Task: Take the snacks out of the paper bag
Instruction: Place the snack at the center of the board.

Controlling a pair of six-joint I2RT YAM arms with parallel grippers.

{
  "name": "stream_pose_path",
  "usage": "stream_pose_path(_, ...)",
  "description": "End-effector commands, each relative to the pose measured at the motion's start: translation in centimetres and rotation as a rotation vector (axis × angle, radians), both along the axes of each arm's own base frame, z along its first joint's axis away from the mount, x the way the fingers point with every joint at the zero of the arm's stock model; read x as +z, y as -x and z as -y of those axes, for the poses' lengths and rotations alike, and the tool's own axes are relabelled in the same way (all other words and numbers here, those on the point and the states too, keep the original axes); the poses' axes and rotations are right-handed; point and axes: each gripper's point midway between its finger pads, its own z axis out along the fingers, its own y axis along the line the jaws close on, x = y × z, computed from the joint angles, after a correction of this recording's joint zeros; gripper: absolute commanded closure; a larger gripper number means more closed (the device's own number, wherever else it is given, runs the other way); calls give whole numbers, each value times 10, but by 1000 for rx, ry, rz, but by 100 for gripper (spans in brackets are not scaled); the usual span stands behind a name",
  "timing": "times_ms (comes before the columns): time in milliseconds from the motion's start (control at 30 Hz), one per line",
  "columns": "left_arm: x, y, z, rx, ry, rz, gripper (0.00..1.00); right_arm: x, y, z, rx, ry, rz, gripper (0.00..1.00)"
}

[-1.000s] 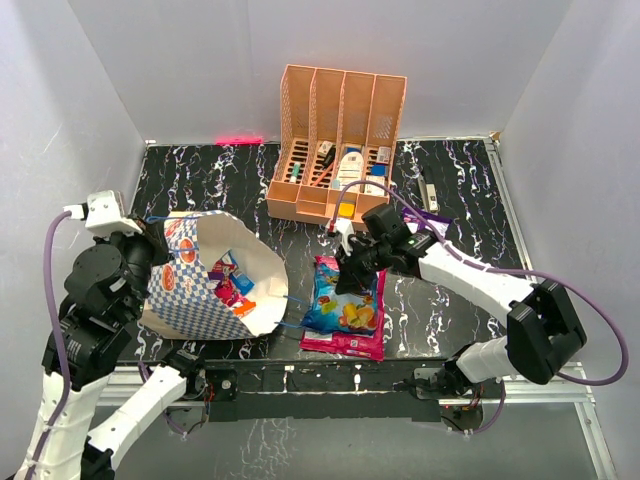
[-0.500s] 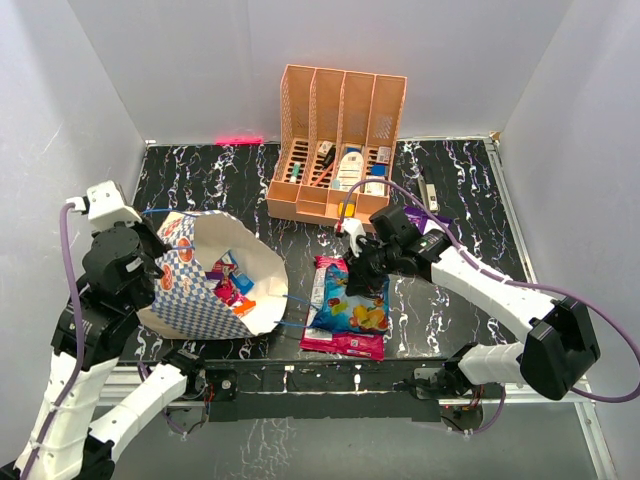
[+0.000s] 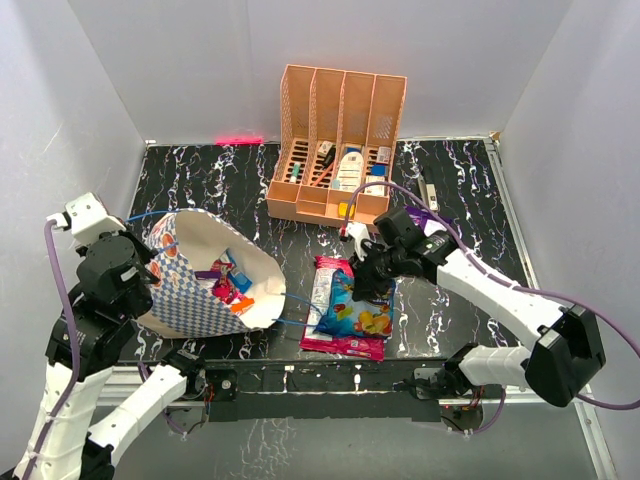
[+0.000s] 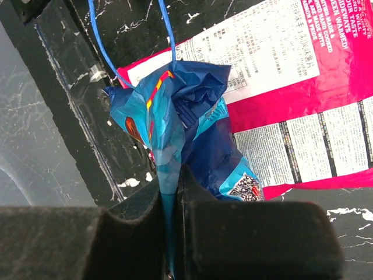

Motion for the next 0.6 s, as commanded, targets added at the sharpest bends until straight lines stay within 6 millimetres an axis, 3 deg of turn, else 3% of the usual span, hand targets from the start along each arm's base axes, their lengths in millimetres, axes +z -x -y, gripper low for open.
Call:
stream_pose_path(0, -10, 9, -23, 157, -37, -41, 100, 46, 1, -15, 45, -148, 85, 92)
stream_pose_path(167, -11, 25, -41, 260, -60, -29, 100, 44, -19, -27, -18, -182, 110, 92)
stream_pose_path(333, -5, 34, -49, 290, -53, 24, 100, 24, -31, -34, -28, -154, 85, 92)
stream_pose_path(567, -10, 36, -50, 324, -9, 36, 100, 18, -3, -17, 86, -116, 71, 91)
